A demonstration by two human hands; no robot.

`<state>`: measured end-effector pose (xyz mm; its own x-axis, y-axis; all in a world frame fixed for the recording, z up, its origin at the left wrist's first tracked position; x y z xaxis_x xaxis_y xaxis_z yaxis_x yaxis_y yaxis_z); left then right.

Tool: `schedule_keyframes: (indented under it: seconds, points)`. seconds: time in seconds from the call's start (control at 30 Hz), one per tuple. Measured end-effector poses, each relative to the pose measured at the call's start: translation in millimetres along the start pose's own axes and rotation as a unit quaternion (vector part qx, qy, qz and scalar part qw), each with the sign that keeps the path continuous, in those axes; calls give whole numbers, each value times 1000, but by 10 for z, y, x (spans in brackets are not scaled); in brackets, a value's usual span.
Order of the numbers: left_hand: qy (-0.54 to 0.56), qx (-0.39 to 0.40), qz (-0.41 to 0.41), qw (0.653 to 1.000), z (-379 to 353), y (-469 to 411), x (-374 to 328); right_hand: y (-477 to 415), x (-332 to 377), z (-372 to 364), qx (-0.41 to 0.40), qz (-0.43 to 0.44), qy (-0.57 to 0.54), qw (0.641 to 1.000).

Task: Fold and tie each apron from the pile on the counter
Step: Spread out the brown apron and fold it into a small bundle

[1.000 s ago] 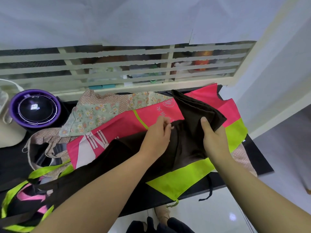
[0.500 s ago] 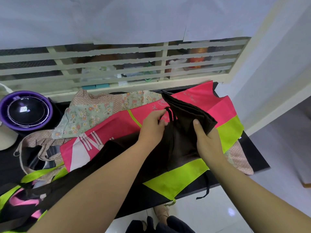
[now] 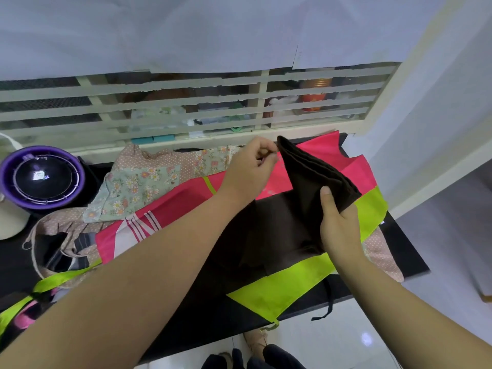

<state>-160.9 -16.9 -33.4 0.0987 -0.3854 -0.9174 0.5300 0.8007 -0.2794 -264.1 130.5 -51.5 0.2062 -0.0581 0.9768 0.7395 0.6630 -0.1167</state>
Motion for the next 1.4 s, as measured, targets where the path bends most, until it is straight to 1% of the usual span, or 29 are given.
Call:
schedule_keyframes:
  seconds: [0.03,0.07,0.13,0.17,0.2,0.23,0.27,0.33,0.4,0.47,0.5,0.53,0.63,0.7,0.73,0.8,0.87,0.9,0.93,0.97,1.03,1.07,1.1,1.17,1.23,1.27,1.3,1.33,1.4]
  points:
    - [-79,38,-77,993,-32,48,27,-14,2,13,-8,-5,-3,1000]
    - [-164,92,-146,971,-88,119,85,-27,7,22,-13,-10,-4,1000]
    - [-317,178,-267,893,-244,311,290,-45,16,31,-16,-17,-6,1000]
    - [-377,207,-304,850,-313,392,399,-50,18,31,-17,-19,-6,1000]
    - [-424,235,-318,815,-371,464,475,-51,20,32,-17,-20,-6,1000]
    - [-456,271,-312,789,-421,530,519,-53,22,32,-17,-19,-4,1000]
    - [-490,325,-283,758,-459,591,565,-56,20,34,-17,-19,-3,1000]
    - [-514,396,-259,716,-539,697,641,-62,11,33,-13,-18,-3,1000]
    - [-510,403,-250,718,-558,740,680,-66,2,30,-6,-15,3,1000]
    - [-509,388,-272,719,-572,743,671,-65,-7,22,3,-9,5,1000]
    - [-501,374,-282,727,-581,741,709,-59,-6,8,12,-2,5,1000]
    - [-504,378,-278,725,-582,740,742,-52,-4,-11,24,8,8,1000]
    - [-519,379,-246,726,-557,746,762,21,-19,-90,88,43,12,995]
    - [-524,341,-291,724,-527,755,664,123,-102,-145,155,73,31,985]
    - [-511,318,-295,742,-489,734,580,191,-152,-175,187,91,52,977]
    - [-487,279,-270,782,-407,701,499,297,-240,-201,225,119,74,964]
    - [-480,289,-258,787,-381,649,505,297,-253,-184,212,107,42,970]
    - [-460,287,-273,795,-374,649,551,278,-228,-172,194,95,24,976]
    - [-424,298,-248,819,-376,621,625,247,-190,-160,174,86,17,981]
    - [-383,298,-172,857,-375,571,664,210,-149,-142,156,78,19,984]
    - [-270,207,-35,940,-338,489,601,137,-108,-103,133,67,16,989]
    - [-213,150,43,964,-322,449,586,110,-97,-90,126,62,11,990]
    - [-170,98,91,976,-294,399,522,80,-89,-79,119,57,6,991]
    - [-118,55,145,981,-226,270,396,29,-53,-59,97,53,-2,994]
    - [-133,94,164,973,-128,120,241,-31,2,-34,64,48,-5,997]
    - [-164,124,162,965,-70,41,169,-70,30,-16,48,44,-8,998]
    - [-217,159,149,951,-11,-27,107,-109,46,4,35,40,-9,999]
    - [-289,197,132,927,40,-84,59,-143,60,20,29,36,-8,999]
    - [-430,273,97,855,73,-173,23,-190,61,55,16,26,0,1000]
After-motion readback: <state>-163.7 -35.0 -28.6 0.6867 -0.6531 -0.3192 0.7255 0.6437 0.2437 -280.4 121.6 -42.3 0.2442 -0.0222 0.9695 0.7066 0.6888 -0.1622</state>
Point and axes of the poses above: each hand's wrist, its own y-axis away from the middle knuckle, its own z-axis out of the back of the hand, x = y × z, the point moved 3 cm from there along -y, towards the middle knuckle, and after that the axes turned 1 degree about z, right-handed, at the moved point
